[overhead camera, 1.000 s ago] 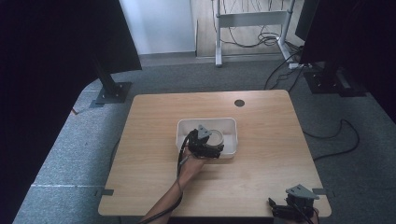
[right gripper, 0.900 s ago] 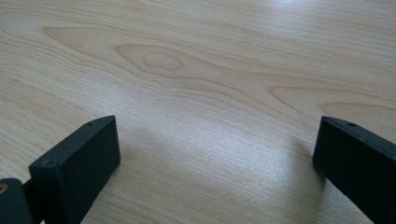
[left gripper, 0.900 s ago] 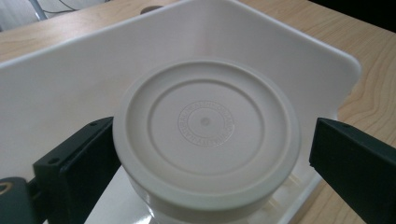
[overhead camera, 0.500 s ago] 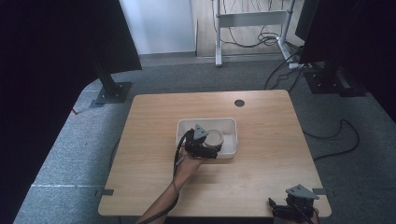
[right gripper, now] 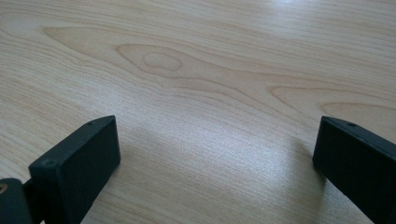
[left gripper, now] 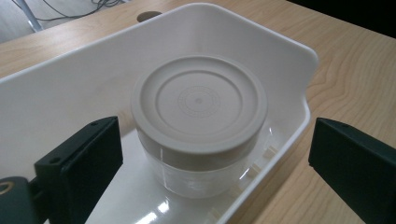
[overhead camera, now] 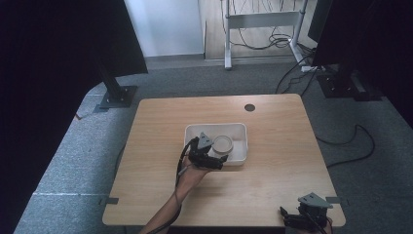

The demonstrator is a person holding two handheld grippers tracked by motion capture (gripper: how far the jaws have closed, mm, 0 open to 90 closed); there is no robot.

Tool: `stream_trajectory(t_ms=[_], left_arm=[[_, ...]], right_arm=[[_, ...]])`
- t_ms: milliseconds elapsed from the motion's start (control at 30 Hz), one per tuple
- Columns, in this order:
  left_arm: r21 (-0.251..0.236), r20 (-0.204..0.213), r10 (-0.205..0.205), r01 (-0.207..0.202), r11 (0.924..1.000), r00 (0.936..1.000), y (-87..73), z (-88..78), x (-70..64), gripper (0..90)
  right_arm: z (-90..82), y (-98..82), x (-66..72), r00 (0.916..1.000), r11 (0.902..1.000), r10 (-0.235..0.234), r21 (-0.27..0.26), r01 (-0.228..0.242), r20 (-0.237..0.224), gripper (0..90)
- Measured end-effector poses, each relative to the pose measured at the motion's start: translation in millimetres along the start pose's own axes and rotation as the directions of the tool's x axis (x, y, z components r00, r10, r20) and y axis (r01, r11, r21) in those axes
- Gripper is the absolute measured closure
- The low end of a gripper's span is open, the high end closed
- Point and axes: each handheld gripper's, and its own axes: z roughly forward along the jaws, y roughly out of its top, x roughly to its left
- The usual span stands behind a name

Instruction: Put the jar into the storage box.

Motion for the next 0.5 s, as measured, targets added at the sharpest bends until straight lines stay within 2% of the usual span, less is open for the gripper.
stream_trajectory(t_ms=[267,500], left_arm=[[-0.011,0.025,0.015,-0.014,0.9998,0.9996,-2.7,-8.1,-2.2,2.8],[-0.02,0.045,0.011,-0.01,0.9997,0.9989,-4.9,-13.9,-2.5,3.5]], right_arm=[[0.0,0.0,0.0,1.0,1.0,0.0,0.0,0.0,0.0,0.3],[0.0,0.0,0.0,1.0,1.0,0.0,0.0,0.0,0.0,0.3]])
